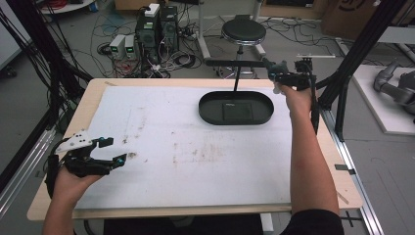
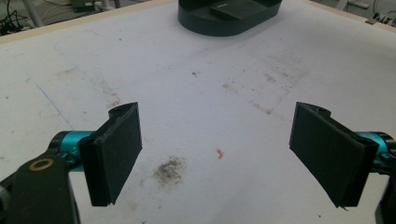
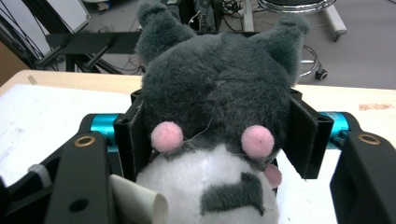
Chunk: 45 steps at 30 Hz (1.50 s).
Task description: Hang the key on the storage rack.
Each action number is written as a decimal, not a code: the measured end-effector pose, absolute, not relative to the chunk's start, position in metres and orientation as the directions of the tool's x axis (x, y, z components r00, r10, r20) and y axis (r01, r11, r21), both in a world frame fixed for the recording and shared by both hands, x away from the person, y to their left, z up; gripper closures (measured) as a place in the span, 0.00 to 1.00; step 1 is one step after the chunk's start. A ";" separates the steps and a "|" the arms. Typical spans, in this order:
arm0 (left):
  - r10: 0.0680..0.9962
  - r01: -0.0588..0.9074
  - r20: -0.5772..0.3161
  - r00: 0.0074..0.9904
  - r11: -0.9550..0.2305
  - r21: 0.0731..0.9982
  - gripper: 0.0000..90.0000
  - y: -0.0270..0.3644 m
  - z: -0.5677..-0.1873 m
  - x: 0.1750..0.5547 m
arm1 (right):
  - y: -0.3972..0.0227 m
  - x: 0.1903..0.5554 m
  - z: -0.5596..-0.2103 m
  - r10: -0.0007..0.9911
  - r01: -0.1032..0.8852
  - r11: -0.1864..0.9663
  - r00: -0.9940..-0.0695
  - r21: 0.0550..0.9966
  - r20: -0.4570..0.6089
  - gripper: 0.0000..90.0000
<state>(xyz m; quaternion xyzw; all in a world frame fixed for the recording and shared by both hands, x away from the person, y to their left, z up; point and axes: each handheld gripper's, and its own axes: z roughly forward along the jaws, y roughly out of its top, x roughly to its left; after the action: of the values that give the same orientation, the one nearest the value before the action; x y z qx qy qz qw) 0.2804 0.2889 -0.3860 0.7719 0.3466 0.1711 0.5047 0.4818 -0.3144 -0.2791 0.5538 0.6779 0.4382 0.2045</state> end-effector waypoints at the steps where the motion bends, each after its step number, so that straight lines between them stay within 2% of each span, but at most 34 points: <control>1: 0.707 0.363 -0.086 0.702 -0.251 0.897 0.19 0.289 -0.386 0.281 | -0.314 0.483 -0.279 0.927 0.571 -0.001 -0.307 0.821 0.215 0.39; 8: 0.710 0.370 -0.092 0.698 -0.248 0.895 0.19 0.289 -0.388 0.281 | -0.308 0.494 -0.275 0.933 0.567 -0.002 -0.296 0.824 0.206 0.38; 19: 0.709 0.371 -0.092 0.699 -0.250 0.894 0.19 0.291 -0.389 0.282 | -0.312 0.499 -0.280 0.954 0.580 -0.002 -0.244 0.815 0.176 0.25; 23: 0.708 0.370 -0.091 0.700 -0.251 0.894 0.19 0.290 -0.388 0.281 | -0.314 0.497 -0.279 0.955 0.580 -0.001 -0.241 0.815 0.173 0.24; 35: 0.706 0.367 -0.087 0.703 -0.256 0.894 0.19 0.288 -0.387 0.282 | -0.312 0.481 -0.276 0.951 0.576 0.057 -0.280 0.816 0.131 0.23; 45: 0.696 0.369 -0.093 0.712 -0.259 0.892 0.19 0.283 -0.389 0.285 | -0.311 0.451 -0.293 0.931 0.561 0.116 -0.349 0.820 0.108 0.23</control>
<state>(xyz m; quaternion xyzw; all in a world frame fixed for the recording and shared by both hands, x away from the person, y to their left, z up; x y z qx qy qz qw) 0.2852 0.2826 -0.3894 0.7767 0.3428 0.1623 0.5029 0.4515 -0.3114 -0.2932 0.5239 0.7120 0.4096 0.2255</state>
